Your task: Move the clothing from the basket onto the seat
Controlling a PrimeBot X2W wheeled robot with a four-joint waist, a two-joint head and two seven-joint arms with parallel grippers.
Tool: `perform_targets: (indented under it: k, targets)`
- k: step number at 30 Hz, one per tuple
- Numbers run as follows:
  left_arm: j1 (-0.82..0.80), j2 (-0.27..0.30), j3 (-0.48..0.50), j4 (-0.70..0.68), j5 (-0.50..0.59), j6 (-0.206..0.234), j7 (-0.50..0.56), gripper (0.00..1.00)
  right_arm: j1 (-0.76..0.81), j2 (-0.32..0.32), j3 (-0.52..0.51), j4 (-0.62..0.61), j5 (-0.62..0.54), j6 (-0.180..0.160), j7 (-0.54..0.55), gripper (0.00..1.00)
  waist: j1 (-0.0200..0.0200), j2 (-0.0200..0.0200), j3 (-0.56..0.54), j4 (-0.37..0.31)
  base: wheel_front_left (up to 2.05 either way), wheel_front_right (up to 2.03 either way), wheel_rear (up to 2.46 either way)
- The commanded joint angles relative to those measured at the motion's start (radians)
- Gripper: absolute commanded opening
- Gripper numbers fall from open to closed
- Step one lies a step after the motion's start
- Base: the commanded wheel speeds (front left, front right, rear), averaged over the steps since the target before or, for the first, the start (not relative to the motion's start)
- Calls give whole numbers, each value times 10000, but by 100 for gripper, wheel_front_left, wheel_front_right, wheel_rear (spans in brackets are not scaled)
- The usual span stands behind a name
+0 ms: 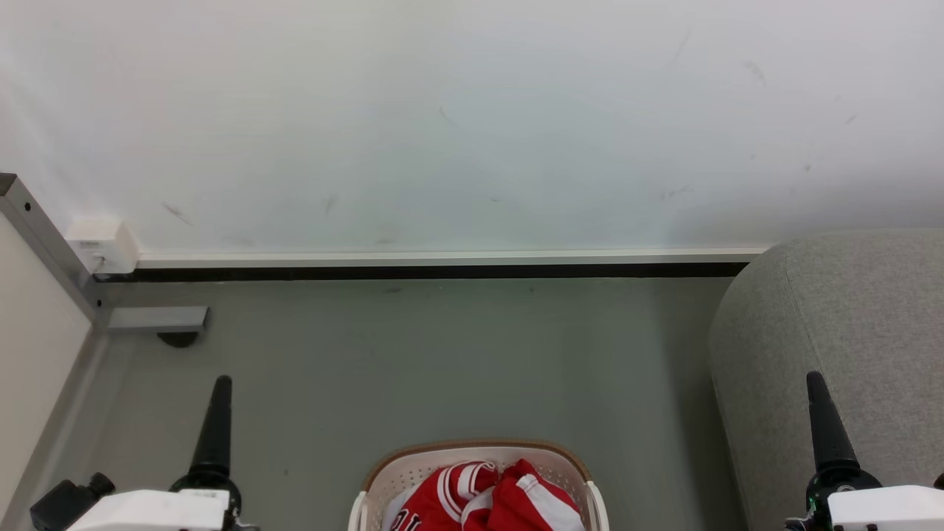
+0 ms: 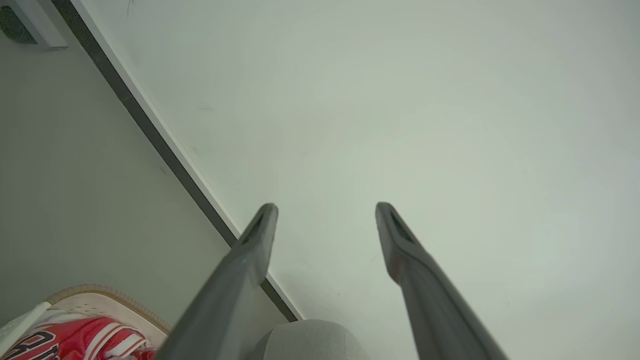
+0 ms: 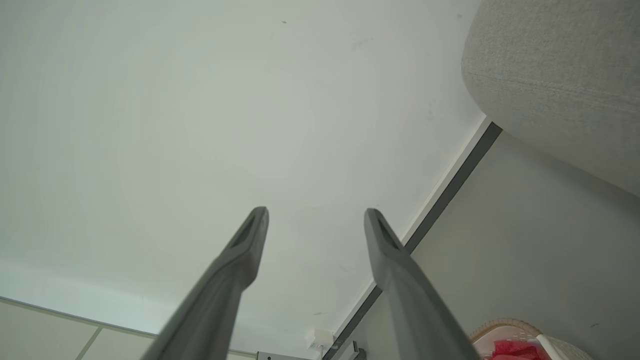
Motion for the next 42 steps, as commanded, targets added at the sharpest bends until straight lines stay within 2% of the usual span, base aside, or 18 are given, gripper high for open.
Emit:
perform_targets:
  k: [1, 19, 28, 42]
  targets:
    - [-93, 77, 3, -220, 561, 3, -96, 100, -99, -112, 94, -228, -518, -4, -100, 100, 0, -1, 2, -12, 0, 0, 0]
    - [139, 253, -291, -546, 4975, 79, -726, 100, -121, -129, 625, -50, -4445, -7, -730, 100, 0, -1, -57, -81, 0, 0, 0]
    - [193, 309, -492, -338, 6286, 145, -1005, 100, -133, -135, 420, 225, -6492, -8, -1001, 100, 0, -1, -134, -105, 0, 0, 0]
    - [125, 438, -555, -166, 7784, 157, -1379, 100, -121, -145, 810, 414, -8306, -10, -1386, 100, 0, -1, -175, -147, 0, 0, 0]
